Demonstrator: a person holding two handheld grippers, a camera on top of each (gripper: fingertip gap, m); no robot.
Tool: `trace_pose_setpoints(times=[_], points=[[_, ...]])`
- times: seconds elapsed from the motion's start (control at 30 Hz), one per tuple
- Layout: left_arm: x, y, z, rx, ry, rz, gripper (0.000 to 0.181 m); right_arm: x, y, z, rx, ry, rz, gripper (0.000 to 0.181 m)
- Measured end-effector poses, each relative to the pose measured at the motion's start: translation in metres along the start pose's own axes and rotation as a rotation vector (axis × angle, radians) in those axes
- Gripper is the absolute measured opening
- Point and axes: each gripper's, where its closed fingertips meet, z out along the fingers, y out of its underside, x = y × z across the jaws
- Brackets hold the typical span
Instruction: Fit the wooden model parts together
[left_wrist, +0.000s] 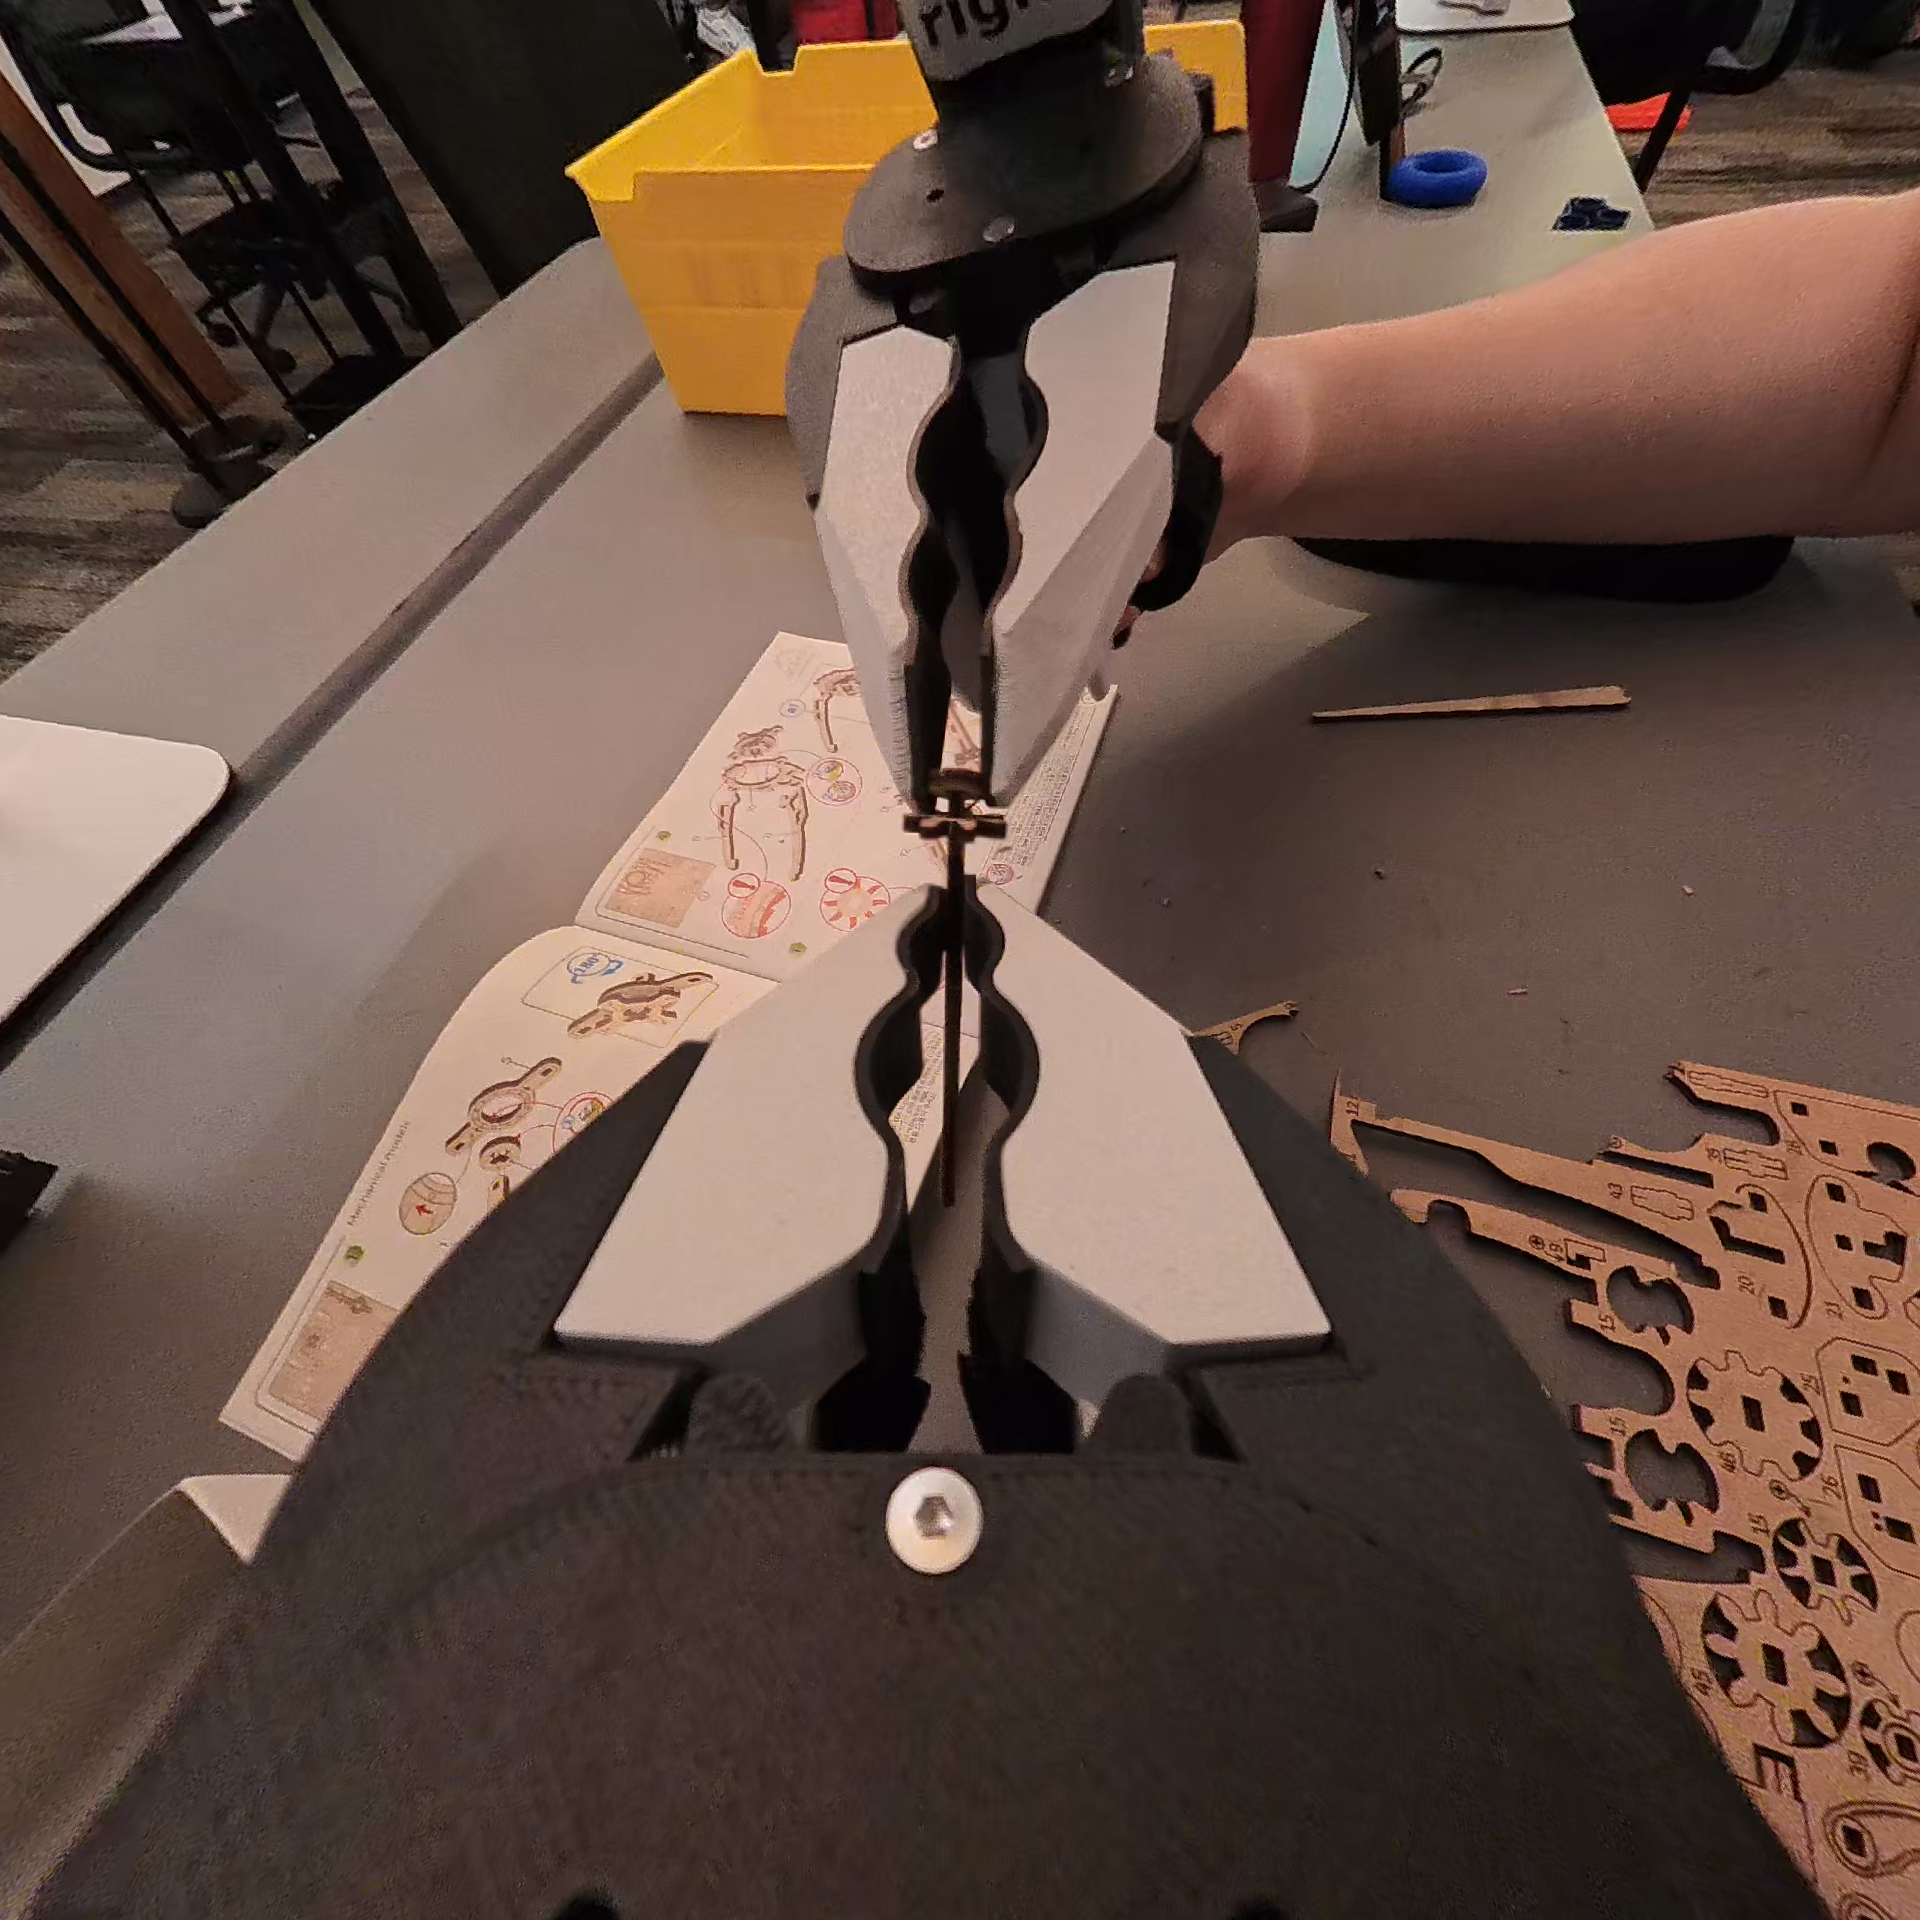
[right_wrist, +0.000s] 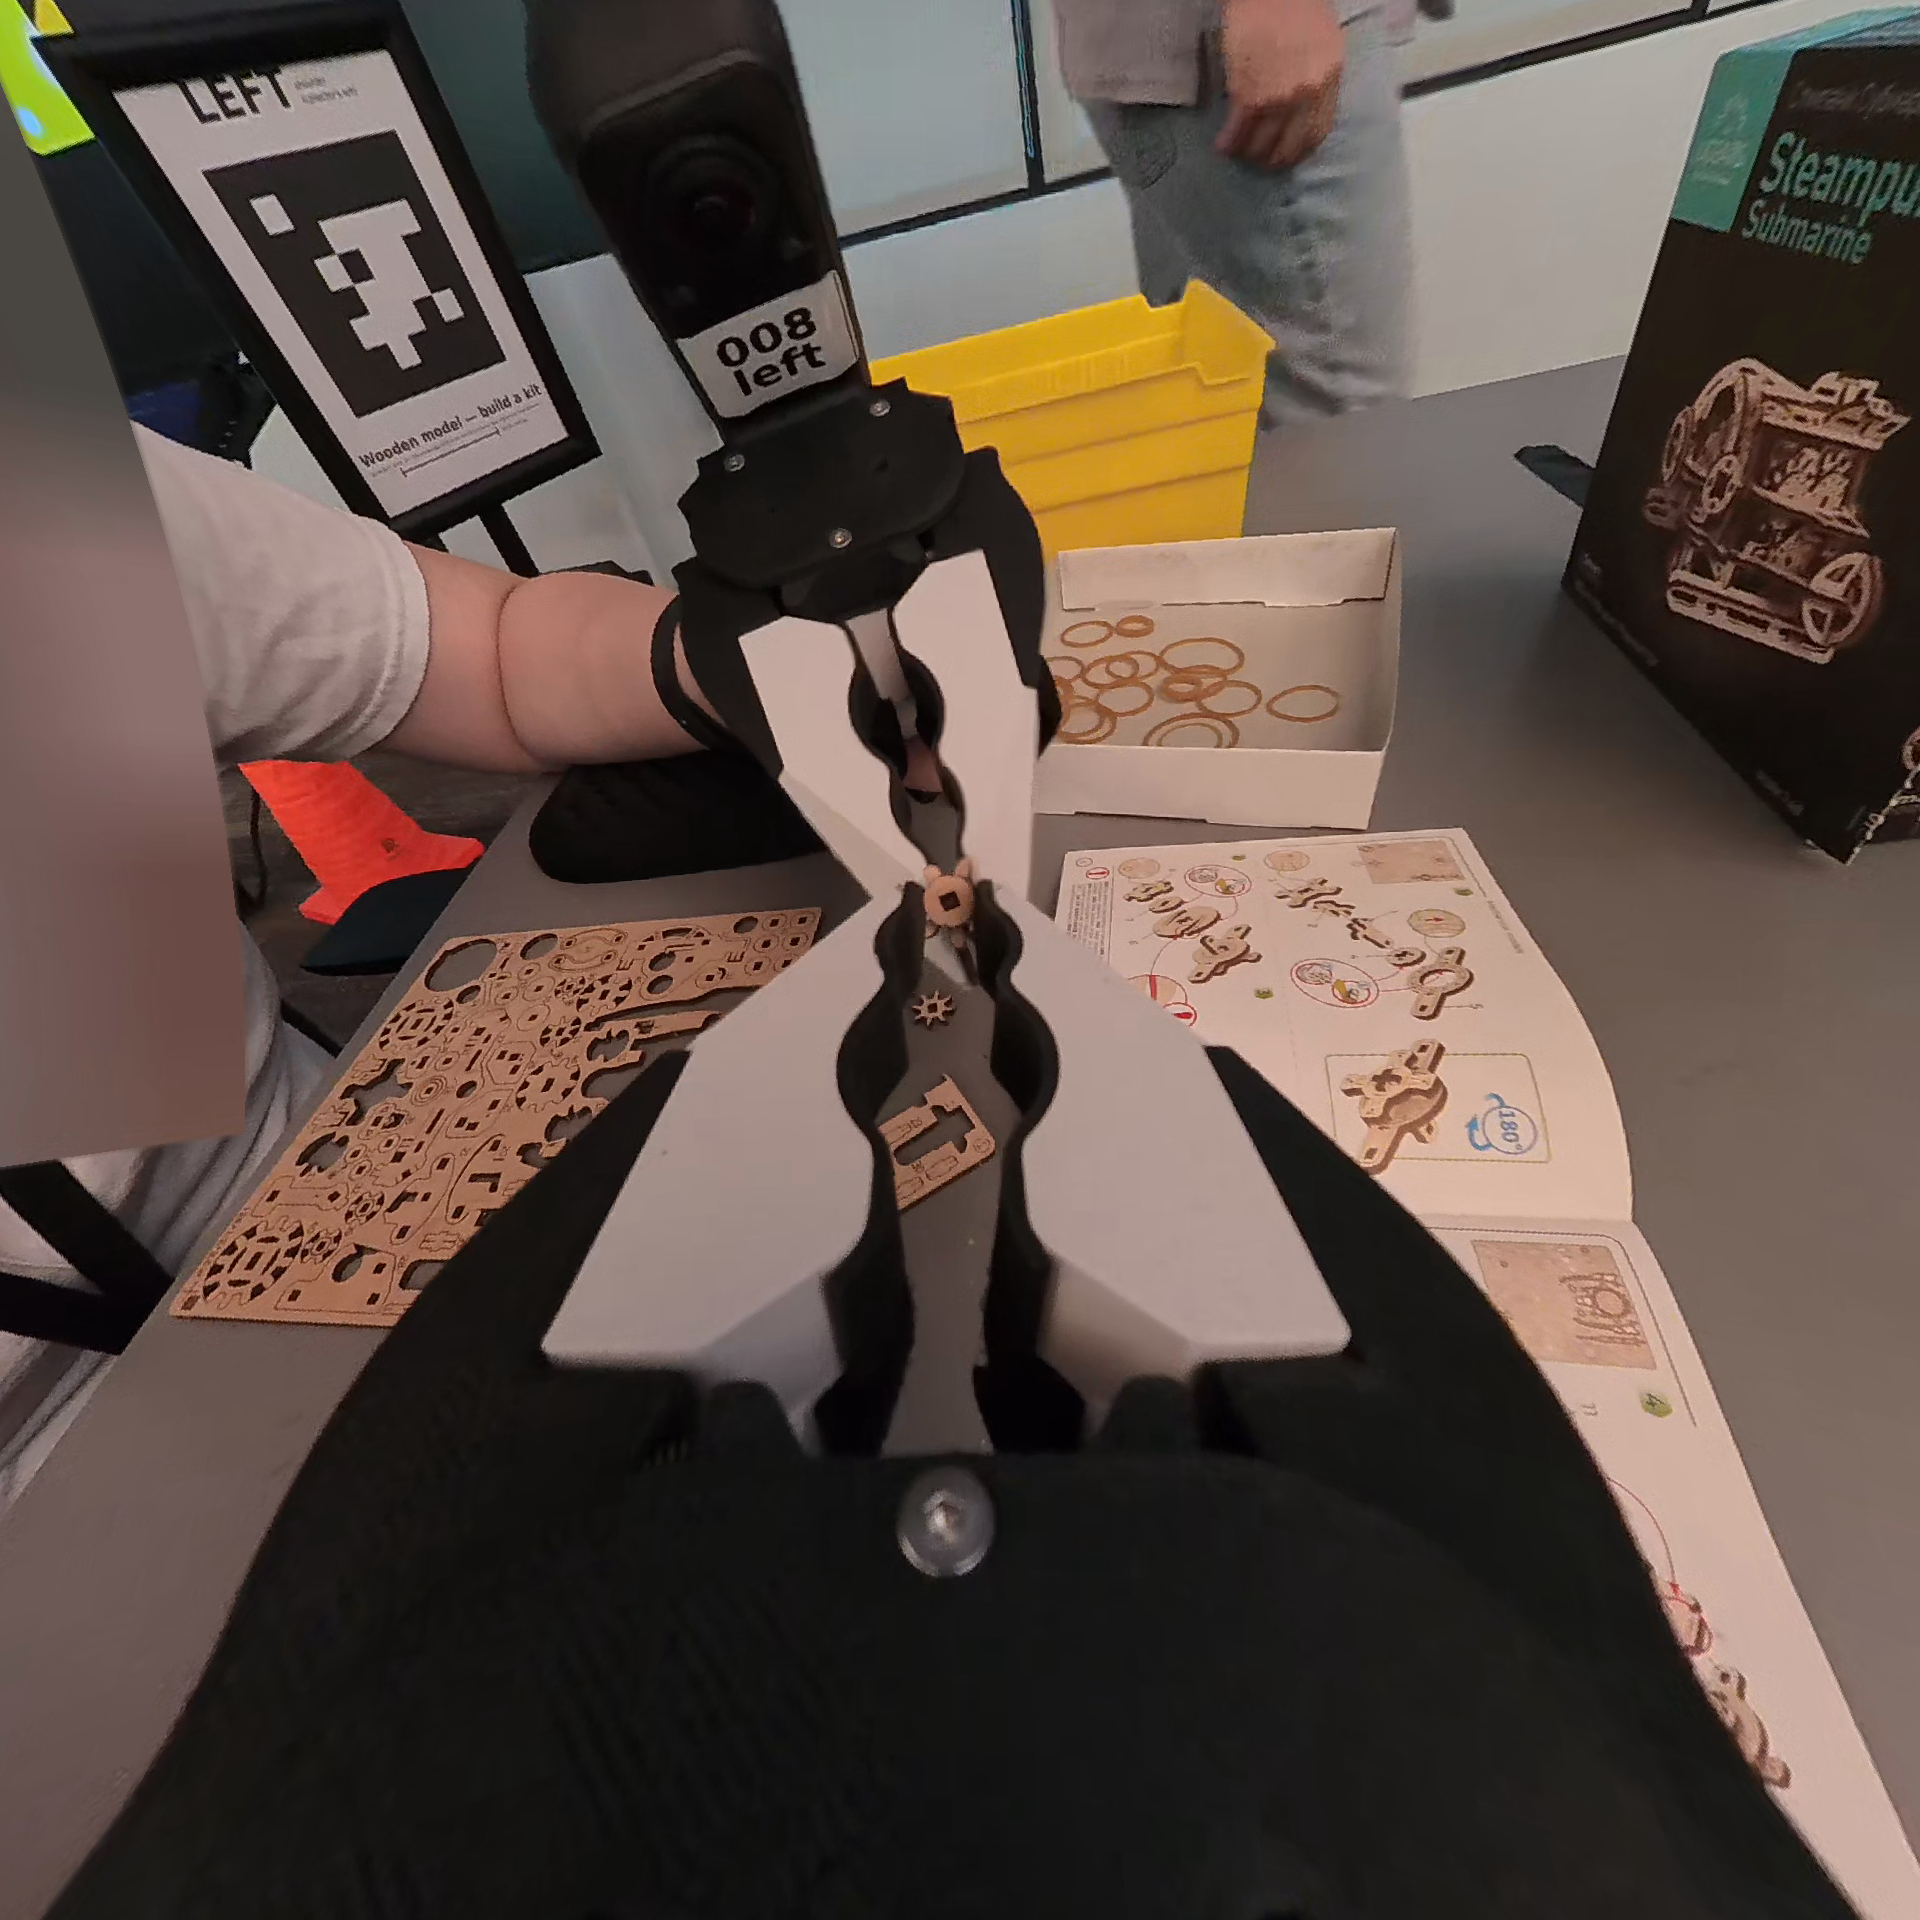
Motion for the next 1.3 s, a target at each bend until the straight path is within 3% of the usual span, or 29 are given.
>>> trace_pose_setpoints(times=[0.57, 0.9, 1.13, 1.3], points=[[0.0010, -0.0008, -0.0027, -0.024, 0.011, -0.015, 0.000, 0.0000, -0.0043, 0.0000, 0.040, -0.012, 0.028, 0.008], [-0.0023, -0.0005, -0.0007, -0.016, -0.029, 0.022, 0.005, -0.0006, -0.0026, -0.0003, 0.002, 0.000, 0.025, 0.008], [-0.0013, -0.0035, -0.0021, -0.014, -0.059, 0.094, 0.000, -0.0006, -0.0020, -0.0022, -0.005, -0.011, 0.039, 0.008], [0.0027, -0.0003, -0.0014, -0.037, -0.014, 0.061, 0.000, -0.0022, 0.0013, -0.0016, -0.039, -0.012, 0.025, 0.008]])
